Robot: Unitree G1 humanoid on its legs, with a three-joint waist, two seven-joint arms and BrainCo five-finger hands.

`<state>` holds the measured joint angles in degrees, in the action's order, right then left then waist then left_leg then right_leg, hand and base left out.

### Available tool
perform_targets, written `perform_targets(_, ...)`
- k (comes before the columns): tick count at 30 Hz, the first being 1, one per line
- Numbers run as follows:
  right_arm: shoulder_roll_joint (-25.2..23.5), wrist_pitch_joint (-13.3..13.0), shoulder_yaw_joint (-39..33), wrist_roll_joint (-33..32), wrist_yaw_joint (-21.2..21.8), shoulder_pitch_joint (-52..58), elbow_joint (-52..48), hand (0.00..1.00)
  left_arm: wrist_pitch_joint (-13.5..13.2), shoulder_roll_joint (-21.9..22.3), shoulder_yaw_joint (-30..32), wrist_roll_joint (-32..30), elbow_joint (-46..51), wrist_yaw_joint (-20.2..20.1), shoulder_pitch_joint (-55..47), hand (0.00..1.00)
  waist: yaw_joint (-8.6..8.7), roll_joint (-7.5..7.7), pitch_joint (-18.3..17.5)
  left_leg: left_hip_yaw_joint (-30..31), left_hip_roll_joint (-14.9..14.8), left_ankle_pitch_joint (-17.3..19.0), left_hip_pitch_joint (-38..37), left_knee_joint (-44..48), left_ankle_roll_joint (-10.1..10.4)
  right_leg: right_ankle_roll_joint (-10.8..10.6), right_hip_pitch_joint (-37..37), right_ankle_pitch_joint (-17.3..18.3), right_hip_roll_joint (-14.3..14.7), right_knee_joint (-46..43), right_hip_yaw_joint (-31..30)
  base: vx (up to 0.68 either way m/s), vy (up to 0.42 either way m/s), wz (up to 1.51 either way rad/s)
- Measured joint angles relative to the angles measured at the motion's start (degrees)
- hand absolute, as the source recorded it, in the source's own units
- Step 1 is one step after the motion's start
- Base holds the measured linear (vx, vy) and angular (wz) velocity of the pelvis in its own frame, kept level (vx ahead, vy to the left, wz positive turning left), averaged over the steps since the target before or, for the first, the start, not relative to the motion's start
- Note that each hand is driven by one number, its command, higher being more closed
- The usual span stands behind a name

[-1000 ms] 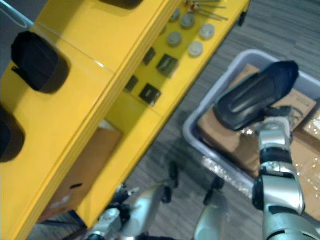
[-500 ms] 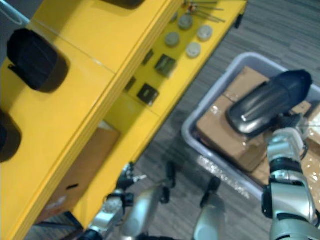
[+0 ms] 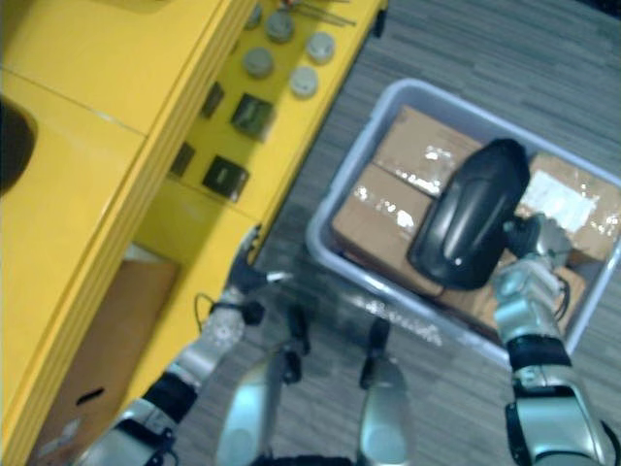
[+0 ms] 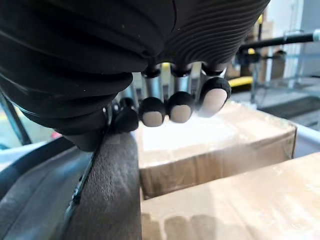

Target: Walk over and take plastic housings, then place them on the shelf

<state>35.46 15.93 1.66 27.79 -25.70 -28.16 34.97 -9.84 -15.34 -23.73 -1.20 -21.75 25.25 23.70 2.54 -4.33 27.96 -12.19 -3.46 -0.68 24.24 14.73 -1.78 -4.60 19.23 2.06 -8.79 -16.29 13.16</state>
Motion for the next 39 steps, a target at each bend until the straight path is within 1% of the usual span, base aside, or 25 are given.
perform_targets(3, -0.6, -1.5, 0.0, 1.0, -2.9, 0.6, -0.8, 1.00, 0.0, 0.1, 0.0, 0.1, 2.3, 0.5, 0.2, 0.00, 0.05, 0.45, -0.1, -0.8, -0.1, 0.2, -0.1, 0.0, 0.0, 0.1, 0.6, 0.0, 0.1, -0.2, -0.9, 0.01, 0.007, -0.12)
perform_targets(6, -1.4, -2.4, 0.0, 2.3, -6.1, 0.7, -0.8, 1.00, 0.3, 0.1, -0.1, 0.5, 4.3, 0.5, 1.8, 0.00, 0.73, 1.23, 0.0, -0.9, -0.1, 0.3, 0.0, 0.1, 0.0, 0.1, 0.6, -0.1, 0.1, -0.1, -1.0, 0.00, 0.006, -0.02)
perform_targets(8, -1.7, -3.9, 0.0, 2.3, -9.0, 0.4, -0.8, 1.00, 0.8, 0.1, -0.1, 1.8, 5.5, 0.5, 4.4, 0.00, 1.14, 1.65, 0.1, -0.9, -0.5, 0.9, 0.8, 1.4, -0.1, 0.2, 0.8, -0.2, 0.3, -0.1, -1.1, 0.00, 0.009, -0.02)
perform_targets(9, -1.7, -4.3, 0.0, 2.3, -9.6, 0.1, -0.8, 1.00, 1.2, 0.1, -0.1, 1.9, 5.6, 0.5, 5.3, 0.00, 1.20, 1.71, 0.1, -0.9, -0.6, 1.1, 1.0, 1.8, 0.0, 0.3, 0.8, -0.3, 0.4, 0.0, -1.1, 0.00, 0.023, -0.08)
perform_targets(11, -1.7, -5.0, 0.0, 2.3, -11.4, -1.6, -0.8, 1.00, 2.5, 0.1, -0.3, 1.1, 5.6, 0.3, 8.6, 0.00, 1.30, 2.26, 0.4, -1.3, -0.8, 1.2, 1.0, 1.9, 0.0, 0.3, 1.1, -0.5, 0.6, 0.0, -1.7, -0.01, 0.021, -0.12)
perform_targets(13, -1.7, -6.2, -0.3, 2.2, -13.3, -5.1, -1.3, 1.00, 4.7, 0.0, -2.9, 0.9, 5.4, -0.1, 14.2, 0.00, 1.32, 2.92, 0.5, -2.1, -1.1, 1.2, 1.6, 2.0, 0.0, 0.5, 2.1, -0.9, 0.9, 0.1, -2.5, -0.03, 0.010, -0.17)
perform_targets(14, -1.7, -6.2, -0.5, 2.2, -13.6, -5.7, -2.1, 1.00, 5.3, 0.2, -3.6, 0.9, 5.2, -0.2, 15.8, 0.00, 1.31, 3.01, 0.5, -2.3, -1.2, 1.2, 1.9, 2.1, 0.0, 0.5, 2.5, -1.1, 1.0, 0.0, -2.7, -0.02, 0.001, -0.18)
perform_targets(15, -1.7, -6.7, -0.4, 2.2, -14.3, -7.2, -3.6, 1.00, 6.4, 0.2, -4.8, 0.9, 4.4, -0.7, 19.0, 0.00, 1.34, 3.37, 0.7, -2.7, -1.4, 1.1, 2.1, 2.1, -0.1, 0.4, 2.9, -1.2, 1.1, 0.0, -3.1, 0.00, 0.000, -0.13)
perform_targets(16, -1.7, -7.0, -0.5, 2.2, -14.5, -8.0, -5.4, 1.00, 7.5, 1.3, -5.5, 1.8, 3.1, -0.8, 21.9, 0.00, 1.41, 3.58, 0.7, -2.8, -1.5, 1.2, 2.1, 2.3, 0.0, 0.4, 2.9, -1.3, 1.1, 0.0, -3.2, 0.01, 0.000, -0.12)
perform_targets(17, -1.7, -7.2, -0.5, 2.2, -14.6, -8.5, -6.6, 1.00, 7.9, 2.5, -6.0, 3.4, 2.0, -0.8, 23.9, 0.00, 1.43, 3.74, 0.7, -2.9, -1.7, 1.3, 2.1, 2.4, 0.0, 0.4, 2.9, -1.3, 1.2, 0.0, -3.3, 0.02, -0.001, -0.05)
perform_targets(18, -1.7, -7.3, -0.5, 2.2, -14.6, -8.8, -7.5, 1.00, 8.1, 2.8, -6.3, 4.7, 1.4, -1.0, 25.2, 0.00, 1.41, 3.82, 0.7, -3.0, -1.8, 1.4, 2.1, 2.5, 0.0, 0.4, 2.9, -1.3, 1.3, 0.0, -3.3, 0.03, -0.004, -0.08)
perform_targets(19, -1.7, -8.4, -0.5, 2.2, -14.7, -10.1, -9.3, 1.00, 9.2, 4.2, -6.4, 7.8, -0.7, -1.4, 28.3, 0.00, 1.39, 3.87, 0.7, -3.3, -2.2, 1.9, 2.4, 3.2, 0.1, 0.4, 3.0, -1.3, 1.5, 0.0, -3.5, 0.03, -0.004, -0.10)
perform_targets(20, -1.7, -8.9, -0.4, 2.2, -14.7, -10.7, -10.0, 1.00, 9.4, 4.7, -6.4, 8.6, -1.6, -1.5, 29.3, 0.00, 1.38, 3.87, 0.7, -3.6, -2.5, 2.1, 2.6, 3.6, 0.1, 0.4, 3.1, -1.3, 1.7, 0.0, -3.6, 0.03, 0.001, -0.14)
perform_targets(23, -1.7, -10.6, -0.4, 2.2, -16.1, -13.5, -12.6, 1.00, 10.8, 6.2, -7.0, 15.7, -4.9, -2.7, 33.1, 0.00, 1.44, 4.01, 0.7, -4.3, -3.2, 2.8, 3.8, 4.4, 0.2, 0.5, 4.2, -1.3, 1.7, -0.2, -4.0, 0.03, 0.021, -0.11)
perform_targets(24, -1.7, -10.7, -0.4, 2.2, -16.5, -14.1, -13.2, 1.00, 11.2, 6.6, -7.0, 18.4, -6.1, -3.4, 33.7, 0.00, 1.34, 4.07, 0.7, -4.5, -3.4, 3.0, 3.9, 4.6, 0.3, 0.5, 4.5, -1.3, 1.7, -0.4, -4.2, 0.05, 0.018, -0.11)
perform_targets(25, -2.0, -11.1, -0.4, 2.2, -16.8, -15.1, -14.2, 1.00, 11.4, 7.0, -7.1, 22.3, -7.7, -4.1, 34.2, 0.00, 1.31, 4.11, 0.7, -5.1, -3.6, 3.2, 3.9, 4.8, 0.4, 0.6, 4.9, -1.2, 1.7, -1.0, -4.6, 0.06, 0.008, -0.15)
perform_targets(26, -2.4, -11.3, -0.2, 2.3, -16.9, -16.4, -14.7, 1.00, 11.5, 7.1, -7.8, 25.8, -9.3, -4.7, 34.6, 0.00, 1.37, 4.13, 0.7, -6.0, -3.8, 3.4, 3.8, 5.0, 0.4, 0.7, 5.1, -1.1, 1.8, -1.2, -5.2, 0.05, 0.006, -0.15)
perform_targets(28, -2.8, -12.0, 0.2, 2.4, -16.9, -17.3, -15.3, 1.00, 11.7, 7.6, -8.5, 29.8, -10.6, -5.6, 35.1, 0.00, 1.52, 4.13, 0.7, -6.5, -3.9, 3.5, 3.7, 5.0, 0.5, 0.7, 5.1, -1.1, 1.8, -1.3, -5.4, 0.04, 0.004, -0.08)
perform_targets(31, -4.1, -13.0, 0.4, 3.6, -16.9, -18.3, -16.7, 1.00, 11.8, 10.3, -8.5, 35.6, -13.0, -5.9, 36.0, 0.00, 1.61, 4.18, 0.7, -7.7, -4.2, 3.9, 3.7, 5.1, 0.4, 0.9, 6.1, -1.0, 1.7, -2.5, -6.1, 0.03, 0.005, -0.07)
perform_targets(33, -4.7, -13.4, 1.9, 4.6, -16.9, -18.9, -16.8, 1.00, 11.9, 11.3, -8.4, 38.6, -14.0, -5.8, 36.1, 0.00, 1.50, 4.29, 0.7, -9.0, -4.7, 4.5, 3.6, 5.8, 0.5, 1.0, 6.4, -0.9, 1.8, -2.9, -6.9, 0.01, 0.010, -0.19)
perform_targets(35, -5.4, -13.9, 2.7, 4.7, -17.0, -19.0, -17.4, 1.00, 12.0, 11.8, -8.4, 41.5, -14.4, -5.8, 36.1, 0.00, 1.76, 4.31, 0.7, -9.5, -4.7, 4.8, 3.5, 5.9, 0.5, 1.1, 6.7, -0.9, 1.7, -3.1, -7.2, 0.00, 0.006, -0.16)
perform_targets(37, -6.7, -14.3, 2.6, 4.9, -18.1, -18.9, -18.9, 1.00, 12.1, 12.4, -8.1, 47.1, -15.4, -6.8, 36.1, 0.00, 1.85, 4.64, 0.8, -10.4, -4.9, 5.0, 3.0, 5.8, 0.4, 1.1, 6.7, -0.9, 1.7, -3.1, -7.7, -0.01, -0.004, -0.12)
perform_targets(39, -6.7, -15.0, 2.7, 5.4, -18.6, -18.9, -19.7, 1.00, 12.0, 12.9, -7.7, 51.2, -16.0, -8.0, 36.1, 0.00, 1.93, 4.67, 0.8, -10.6, -4.9, 5.2, 2.8, 5.8, 0.3, 1.0, 6.7, -0.8, 1.7, -3.1, -8.1, -0.01, -0.006, -0.07)
